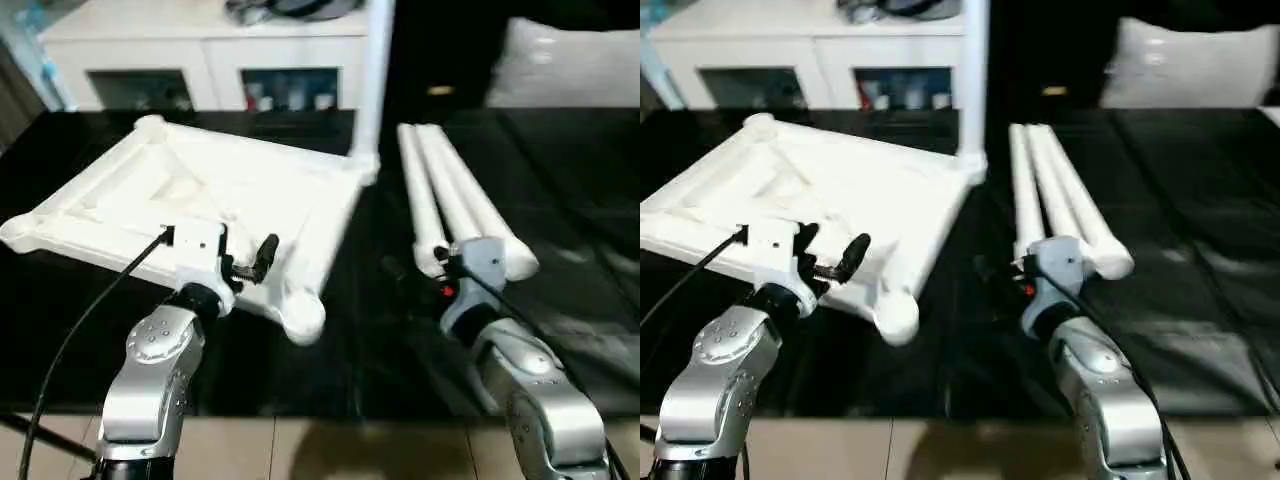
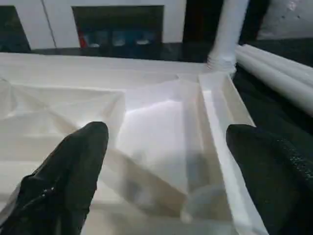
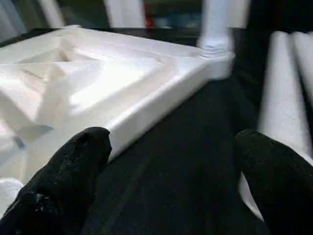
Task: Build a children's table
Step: Move to table
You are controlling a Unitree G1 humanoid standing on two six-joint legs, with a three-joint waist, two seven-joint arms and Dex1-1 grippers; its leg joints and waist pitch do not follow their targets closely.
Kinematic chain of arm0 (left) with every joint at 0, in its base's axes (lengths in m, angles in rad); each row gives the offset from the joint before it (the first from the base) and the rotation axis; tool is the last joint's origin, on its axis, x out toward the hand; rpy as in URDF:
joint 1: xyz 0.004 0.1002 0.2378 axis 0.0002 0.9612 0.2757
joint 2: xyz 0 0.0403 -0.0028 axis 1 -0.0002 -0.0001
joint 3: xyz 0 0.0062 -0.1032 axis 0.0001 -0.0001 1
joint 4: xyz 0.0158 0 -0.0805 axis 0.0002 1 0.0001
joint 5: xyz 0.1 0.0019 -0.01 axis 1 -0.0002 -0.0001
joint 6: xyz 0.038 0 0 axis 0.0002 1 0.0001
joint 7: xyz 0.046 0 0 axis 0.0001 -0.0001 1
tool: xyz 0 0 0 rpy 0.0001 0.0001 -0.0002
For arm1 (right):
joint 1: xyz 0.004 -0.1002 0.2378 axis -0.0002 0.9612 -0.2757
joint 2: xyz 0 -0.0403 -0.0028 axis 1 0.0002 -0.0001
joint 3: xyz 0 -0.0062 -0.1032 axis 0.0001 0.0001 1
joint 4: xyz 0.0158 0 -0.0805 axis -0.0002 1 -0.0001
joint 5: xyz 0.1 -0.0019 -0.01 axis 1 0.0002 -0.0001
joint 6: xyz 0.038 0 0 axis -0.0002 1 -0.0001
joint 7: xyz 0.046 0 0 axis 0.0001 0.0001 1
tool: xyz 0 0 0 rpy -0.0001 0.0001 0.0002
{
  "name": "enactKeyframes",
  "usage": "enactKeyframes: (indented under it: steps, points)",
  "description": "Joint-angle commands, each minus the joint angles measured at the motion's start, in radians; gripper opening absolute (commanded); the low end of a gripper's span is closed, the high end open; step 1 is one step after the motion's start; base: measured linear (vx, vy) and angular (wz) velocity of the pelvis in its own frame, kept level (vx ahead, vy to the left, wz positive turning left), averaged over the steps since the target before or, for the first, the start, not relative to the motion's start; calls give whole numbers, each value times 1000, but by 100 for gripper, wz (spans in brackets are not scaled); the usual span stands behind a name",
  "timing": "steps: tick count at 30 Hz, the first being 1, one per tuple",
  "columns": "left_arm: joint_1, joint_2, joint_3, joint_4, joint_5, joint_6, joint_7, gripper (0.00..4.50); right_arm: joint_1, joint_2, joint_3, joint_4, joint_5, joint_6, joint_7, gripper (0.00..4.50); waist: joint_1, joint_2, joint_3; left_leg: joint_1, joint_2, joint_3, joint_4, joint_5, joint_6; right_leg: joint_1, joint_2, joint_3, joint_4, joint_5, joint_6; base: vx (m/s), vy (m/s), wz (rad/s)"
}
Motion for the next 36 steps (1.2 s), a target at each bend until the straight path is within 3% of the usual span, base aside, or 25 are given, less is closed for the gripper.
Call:
enactKeyframes:
  steps: [1,2,3,4,5,6,7,8,9,10,11,12,13,14,15,16,17,18,20,21,24,26,27,32,36]
  points:
    - [8,-4,-7,-11,-7,-5,9,445,1,-10,0,-9,-5,-1,8,450,-5,-15,-65,105,130,-112,-31,285,376,-56,-104,72,-24,194,-105,150,-58,14]
    - [8,-6,-5,-10,-9,-6,11,445,0,-12,3,-8,-8,1,9,450,33,-60,-69,-72,-24,-30,51,113,309,136,-114,173,-68,452,-169,125,-62,19]
    - [8,-6,-4,-9,-9,-6,11,445,0,-12,3,-8,-8,1,9,450,58,-58,-73,-133,-10,-50,97,28,250,196,-189,234,-87,558,-191,109,-45,8]
    - [8,-7,-1,-7,-12,-7,12,445,-2,-15,10,-6,-15,3,8,450,75,-49,-65,-167,15,-80,104,51,128,202,-182,198,-67,693,-154,109,-45,8]
    - [8,-7,0,-6,-14,-8,14,445,-5,-19,15,-5,-21,5,5,450,82,-42,-53,-157,12,-87,68,118,48,170,-118,131,-69,642,-96,88,-39,-9]
    - [8,-5,1,-4,-14,-10,16,445,-13,-28,23,-7,-37,23,-10,450,81,-12,-50,-110,31,-91,-7,167,39,138,-63,72,-93,417,-49,79,-8,-8]
    - [9,-6,2,-3,-17,-12,16,445,-17,-31,25,-8,-42,30,-16,450,78,12,-53,-78,60,-99,-45,182,55,134,-51,44,-102,273,-26,79,-8,-8]
    - [10,-6,2,-3,-18,-13,16,445,-19,-31,25,-8,-42,34,-18,450,37,35,-54,46,183,-204,-88,76,236,17,2,23,12,4,0,120,35,3]
    - [11,-7,2,-2,-19,-14,15,445,-22,-32,24,-8,-43,41,-21,450,37,35,-54,46,183,-204,-88,76,236,17,2,23,12,4,0,116,32,1]
    - [21,-5,-2,4,-15,-21,16,445,-43,-34,12,0,-49,82,-46,450,13,29,-72,106,208,-254,-73,199,434,-62,-15,39,95,-115,30,116,32,1]
    - [24,-5,-2,3,-18,-19,14,445,-48,-33,8,3,-49,89,-53,450,17,14,-62,80,189,-219,-79,226,457,-83,-24,47,109,-56,77,60,25,0]
    - [27,-5,-3,0,-22,-11,10,445,-57,-30,-1,9,-50,103,-65,450,19,5,-52,46,156,-172,-99,159,434,-72,-23,49,94,14,92,0,0,0]
    - [35,6,-13,-9,-25,-13,-12,445,-77,-31,-12,26,-62,124,-90,450,27,-41,-40,-2,94,-116,-85,32,342,-38,-46,80,-17,115,54,0,0,0]
    - [38,11,-18,-14,-29,-7,-23,445,-84,-31,-16,32,-64,131,-96,450,38,-68,-44,-30,49,-94,-59,-37,266,-6,-74,118,-74,122,67,-19,-78,-1]
    - [43,34,-36,-30,-41,-2,-63,445,-107,-27,-31,52,-75,154,-121,450,65,-73,-48,-73,19,-87,3,0,149,51,-166,175,-115,23,20,-31,-106,-5]
    - [48,52,-50,-43,-52,1,-94,445,-126,-26,-40,71,-89,171,-142,450,77,-67,-52,-80,33,-100,-6,61,98,65,-179,175,-107,15,13,-31,-106,-5]
    - [51,65,-60,-52,-61,4,-117,445,-140,-26,-47,83,-99,184,-158,450,80,-53,-59,-69,50,-102,-48,155,23,51,-125,138,-72,140,0,-29,-86,-10]
    - [51,99,-79,-65,-62,21,-152,445,-181,-32,-59,126,-104,218,-175,450,67,-50,-60,-51,52,-93,-59,197,-15,33,-82,117,-59,289,-33,-34,-63,-2]
    - [48,141,-93,-86,-84,59,-209,445,-252,-48,-72,203,-116,301,-200,450,56,-37,-54,-47,57,-90,-72,157,-54,26,-66,100,-61,282,-109,-44,-47,-3]
    - [42,156,-101,-89,-84,75,-223,445,-278,-55,-75,235,-115,323,-201,450,54,-24,-49,-44,63,-88,-82,47,-85,30,-66,96,-71,143,-144,-70,-11,-7]
    - [24,226,-139,-130,-129,162,-317,445,-390,-77,-86,385,-94,326,-172,450,49,-23,-34,-20,75,-80,-97,-199,-128,6,-65,100,-97,-169,-171,-68,-2,-2]
    - [14,284,-169,-174,-173,226,-392,445,-488,-89,-93,532,-100,297,-160,450,47,-23,-34,-18,72,-83,-96,-255,-139,-2,-70,98,-99,-276,-163,-77,11,0]
    - [9,293,-174,-181,-183,240,-402,445,-514,-94,-95,574,-102,289,-156,450,48,-27,-31,-27,74,-78,-99,-243,-132,0,-70,99,-106,-287,-153,-71,10,-1]
    - [-32,330,-177,-195,-242,301,-455,445,-694,-114,-89,878,-124,252,-109,450,50,-28,-35,-31,72,-67,-91,-187,-118,-4,-73,99,-107,-281,-163,-14,2,0]
    - [-51,347,-183,-190,-241,317,-462,445,-768,-124,-46,1030,-140,208,-53,450,52,-26,-43,-43,77,-62,-89,-123,-101,3,-73,94,-94,-174,-202,0,0,0]
